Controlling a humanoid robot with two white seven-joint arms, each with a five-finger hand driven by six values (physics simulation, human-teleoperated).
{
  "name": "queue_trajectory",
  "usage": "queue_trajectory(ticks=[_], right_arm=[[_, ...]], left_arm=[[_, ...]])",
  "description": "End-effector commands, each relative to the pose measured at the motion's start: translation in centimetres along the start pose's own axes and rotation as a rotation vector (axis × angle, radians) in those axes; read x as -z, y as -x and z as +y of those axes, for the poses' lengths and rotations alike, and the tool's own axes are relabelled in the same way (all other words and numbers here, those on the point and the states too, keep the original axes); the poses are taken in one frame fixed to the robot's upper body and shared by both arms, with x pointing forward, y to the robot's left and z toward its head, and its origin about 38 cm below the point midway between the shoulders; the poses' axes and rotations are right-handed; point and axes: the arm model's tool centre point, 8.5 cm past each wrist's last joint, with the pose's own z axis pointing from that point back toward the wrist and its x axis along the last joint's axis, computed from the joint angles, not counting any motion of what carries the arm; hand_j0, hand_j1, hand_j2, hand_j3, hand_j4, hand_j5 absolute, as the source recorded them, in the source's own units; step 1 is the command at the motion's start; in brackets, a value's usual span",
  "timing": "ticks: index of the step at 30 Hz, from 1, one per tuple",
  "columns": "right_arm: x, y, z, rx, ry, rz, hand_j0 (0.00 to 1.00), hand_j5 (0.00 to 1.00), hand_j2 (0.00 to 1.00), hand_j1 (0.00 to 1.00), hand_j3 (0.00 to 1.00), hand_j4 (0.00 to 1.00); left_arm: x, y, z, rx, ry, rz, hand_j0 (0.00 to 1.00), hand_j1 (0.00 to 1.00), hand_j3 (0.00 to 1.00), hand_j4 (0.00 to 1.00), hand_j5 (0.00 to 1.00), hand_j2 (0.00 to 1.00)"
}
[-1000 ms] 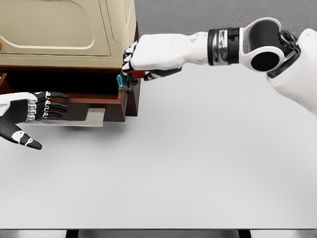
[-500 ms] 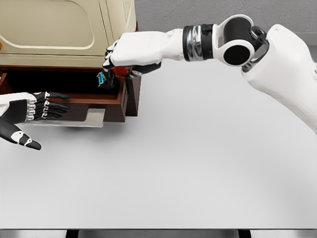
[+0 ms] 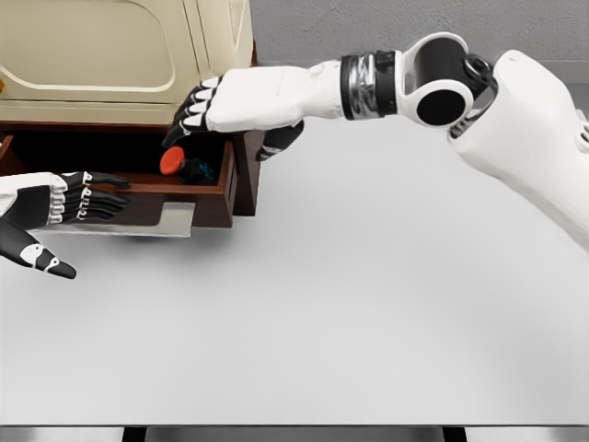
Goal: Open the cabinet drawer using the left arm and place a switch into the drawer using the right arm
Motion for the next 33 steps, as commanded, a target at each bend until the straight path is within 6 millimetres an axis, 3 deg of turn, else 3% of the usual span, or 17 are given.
queue_trajectory(ticks=[1, 4, 6, 19, 26, 33], right_arm=[[-5.2, 0.3, 0.2, -0.041, 0.001, 0.008, 1.00, 1.00, 1.00, 1.00, 1.00, 1.00], [-16.3, 3.0, 3.7, 0.100, 0.051, 0.228, 1.00, 1.00, 1.00, 1.00, 1.00, 1.00], [-20.8, 3.2, 5.9, 0.169, 0.059, 0.316, 1.00, 1.00, 1.00, 1.00, 1.00, 1.00], [-22.7, 4.5, 12.3, 0.334, 0.020, 0.398, 1.00, 1.00, 1.00, 1.00, 1.00, 1.00], [-24.6, 6.1, 14.1, 0.397, 0.022, 0.473, 1.00, 1.00, 1.00, 1.00, 1.00, 1.00], [-24.9, 6.3, 14.1, 0.400, 0.029, 0.482, 1.00, 1.00, 1.00, 1.00, 1.00, 1.00]], left_arm=[[0.1, 3.8, -0.4, 0.159, 0.012, 0.196, 1.00, 1.00, 1.00, 1.00, 1.00, 1.00], [0.1, 3.6, -0.4, 0.160, 0.010, 0.191, 1.00, 1.00, 1.00, 1.00, 1.00, 1.00], [0.1, 3.6, -0.3, 0.162, 0.009, 0.190, 1.00, 1.00, 1.00, 1.00, 1.00, 1.00], [0.4, 3.4, -0.4, 0.150, 0.013, 0.177, 1.00, 1.00, 1.00, 1.00, 1.00, 1.00], [0.5, 3.3, -0.3, 0.153, 0.014, 0.171, 1.00, 1.00, 1.00, 1.00, 1.00, 1.00], [0.7, 2.9, -0.2, 0.159, 0.012, 0.159, 1.00, 1.00, 1.00, 1.00, 1.00, 1.00]])
